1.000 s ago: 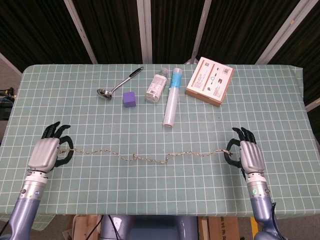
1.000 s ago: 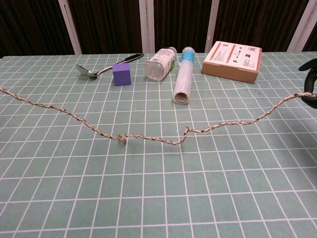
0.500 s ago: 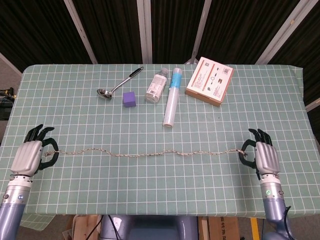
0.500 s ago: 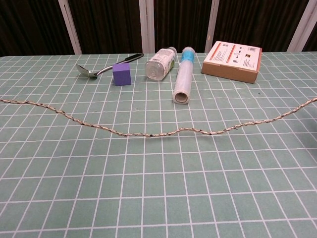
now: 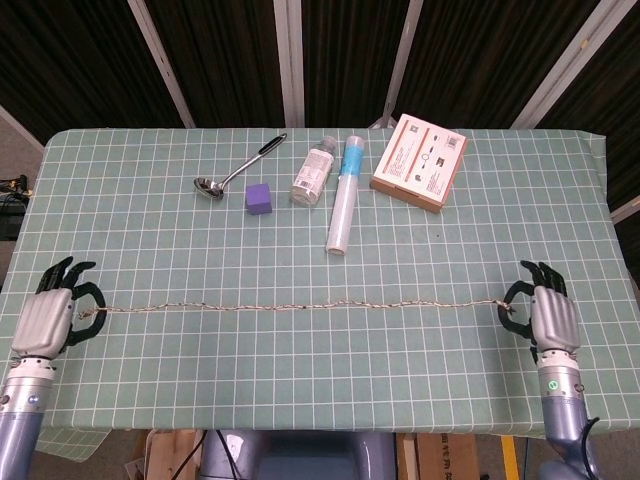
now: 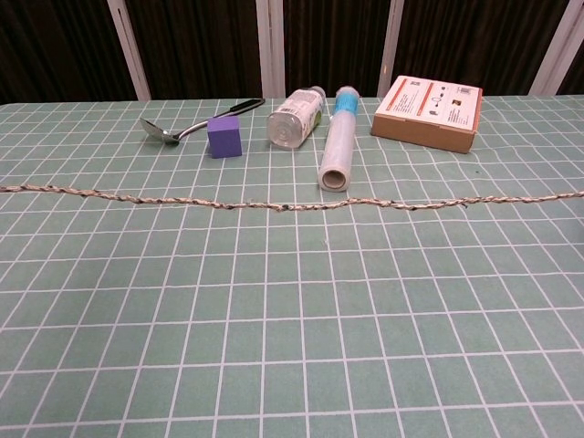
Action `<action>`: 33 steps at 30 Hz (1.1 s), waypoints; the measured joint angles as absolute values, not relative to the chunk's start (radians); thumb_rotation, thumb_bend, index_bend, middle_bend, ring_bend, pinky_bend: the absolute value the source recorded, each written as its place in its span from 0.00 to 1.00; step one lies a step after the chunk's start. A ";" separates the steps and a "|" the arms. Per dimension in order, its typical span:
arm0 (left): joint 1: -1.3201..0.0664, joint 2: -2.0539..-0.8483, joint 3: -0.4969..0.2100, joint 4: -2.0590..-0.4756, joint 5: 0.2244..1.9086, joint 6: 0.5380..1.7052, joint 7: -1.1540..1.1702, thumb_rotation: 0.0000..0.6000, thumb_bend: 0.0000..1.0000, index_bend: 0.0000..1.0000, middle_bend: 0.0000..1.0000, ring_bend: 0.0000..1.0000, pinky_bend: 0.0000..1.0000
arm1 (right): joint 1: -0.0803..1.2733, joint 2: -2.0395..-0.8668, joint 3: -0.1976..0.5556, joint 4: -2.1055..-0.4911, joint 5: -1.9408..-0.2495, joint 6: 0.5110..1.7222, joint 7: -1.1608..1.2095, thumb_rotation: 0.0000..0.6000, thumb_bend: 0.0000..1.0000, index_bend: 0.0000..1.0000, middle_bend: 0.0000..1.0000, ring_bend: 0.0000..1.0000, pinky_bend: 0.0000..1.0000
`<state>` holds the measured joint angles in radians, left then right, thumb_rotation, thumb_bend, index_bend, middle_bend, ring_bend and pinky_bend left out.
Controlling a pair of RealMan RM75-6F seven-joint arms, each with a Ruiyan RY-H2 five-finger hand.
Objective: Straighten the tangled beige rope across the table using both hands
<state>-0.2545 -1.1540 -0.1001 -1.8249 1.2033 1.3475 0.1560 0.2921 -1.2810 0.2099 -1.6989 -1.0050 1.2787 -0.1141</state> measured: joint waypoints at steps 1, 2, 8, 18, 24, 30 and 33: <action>-0.253 -1.157 -0.100 -1.819 1.202 1.345 0.153 1.00 0.56 0.61 0.15 0.00 0.00 | 0.291 -1.282 0.210 -1.695 -1.004 1.278 -0.113 1.00 0.46 0.65 0.17 0.00 0.00; -0.253 -1.159 -0.100 -1.815 1.201 1.343 0.151 1.00 0.56 0.61 0.15 0.00 0.00 | 0.289 -1.283 0.209 -1.690 -1.004 1.277 -0.111 1.00 0.46 0.65 0.17 0.00 0.00; -0.250 -1.182 -0.094 -1.783 1.191 1.327 0.147 1.00 0.56 0.61 0.15 0.00 0.00 | 0.281 -1.290 0.205 -1.663 -0.999 1.269 -0.101 1.00 0.46 0.65 0.17 0.00 0.00; -0.260 -1.223 -0.095 -1.743 1.177 1.304 0.176 1.00 0.56 0.61 0.15 0.00 0.00 | 0.279 -1.307 0.197 -1.630 -1.003 1.253 -0.109 1.00 0.46 0.65 0.17 0.00 0.00; -0.276 -1.259 -0.096 -1.720 1.169 1.287 0.217 1.00 0.56 0.61 0.15 0.00 0.00 | 0.281 -1.321 0.190 -1.605 -1.005 1.244 -0.124 1.00 0.46 0.65 0.17 0.00 0.00; -0.292 -1.303 -0.097 -1.698 1.158 1.274 0.262 1.00 0.56 0.61 0.15 0.00 0.00 | 0.283 -1.335 0.187 -1.571 -1.001 1.234 -0.137 1.00 0.46 0.65 0.17 0.00 0.00; -0.297 -1.320 -0.098 -1.687 1.151 1.273 0.283 1.00 0.56 0.61 0.15 0.00 0.00 | 0.284 -1.340 0.187 -1.553 -0.992 1.225 -0.144 1.00 0.46 0.65 0.17 0.00 0.00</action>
